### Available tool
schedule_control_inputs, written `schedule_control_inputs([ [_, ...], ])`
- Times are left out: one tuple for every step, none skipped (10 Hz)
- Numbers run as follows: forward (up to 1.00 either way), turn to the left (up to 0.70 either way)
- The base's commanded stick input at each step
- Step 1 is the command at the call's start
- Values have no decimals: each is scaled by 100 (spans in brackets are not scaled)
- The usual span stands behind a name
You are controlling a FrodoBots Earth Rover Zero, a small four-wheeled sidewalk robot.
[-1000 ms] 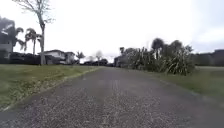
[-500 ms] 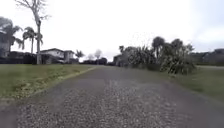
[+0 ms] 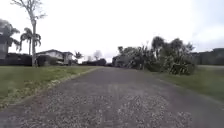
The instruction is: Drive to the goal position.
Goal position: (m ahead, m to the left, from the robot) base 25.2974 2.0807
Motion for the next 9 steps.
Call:
schedule_control_inputs([
  [70, 0],
  [70, 0],
  [70, 0],
  [70, 0],
  [70, 0],
  [70, 0],
  [70, 0],
  [70, 0],
  [70, 0],
])
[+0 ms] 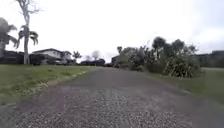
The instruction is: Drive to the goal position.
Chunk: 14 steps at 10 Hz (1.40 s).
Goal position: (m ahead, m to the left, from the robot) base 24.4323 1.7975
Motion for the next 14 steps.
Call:
schedule_control_inputs([
  [70, 0],
  [70, 0],
  [70, 0],
  [70, 0],
  [70, 0],
  [70, 0],
  [70, 0],
  [70, 0],
  [70, 0],
  [70, 0],
  [70, 0],
  [70, 0],
  [70, 0],
  [70, 0],
])
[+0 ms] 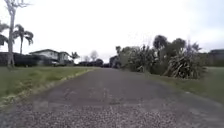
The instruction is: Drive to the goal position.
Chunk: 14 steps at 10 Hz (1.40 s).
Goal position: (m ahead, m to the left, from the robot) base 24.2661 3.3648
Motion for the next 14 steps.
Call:
schedule_control_inputs([
  [70, 0],
  [70, 0],
  [70, 0],
  [70, 2],
  [70, 0],
  [70, 0],
  [70, 3],
  [70, 8],
  [70, 6],
  [70, 3],
  [70, 5],
  [70, 0],
  [70, 0],
  [70, 0],
])
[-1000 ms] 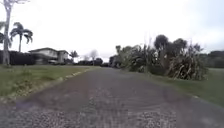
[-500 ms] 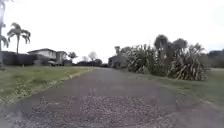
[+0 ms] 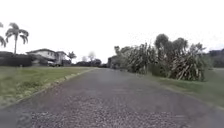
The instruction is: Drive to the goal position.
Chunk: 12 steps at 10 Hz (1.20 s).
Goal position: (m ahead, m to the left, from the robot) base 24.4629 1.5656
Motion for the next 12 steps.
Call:
schedule_control_inputs([
  [70, 0],
  [70, 0],
  [70, 0],
  [70, 0],
  [70, 0],
  [70, 0],
  [70, 0],
  [70, 0],
  [70, 0],
  [70, 0],
  [70, 0],
  [70, 0],
])
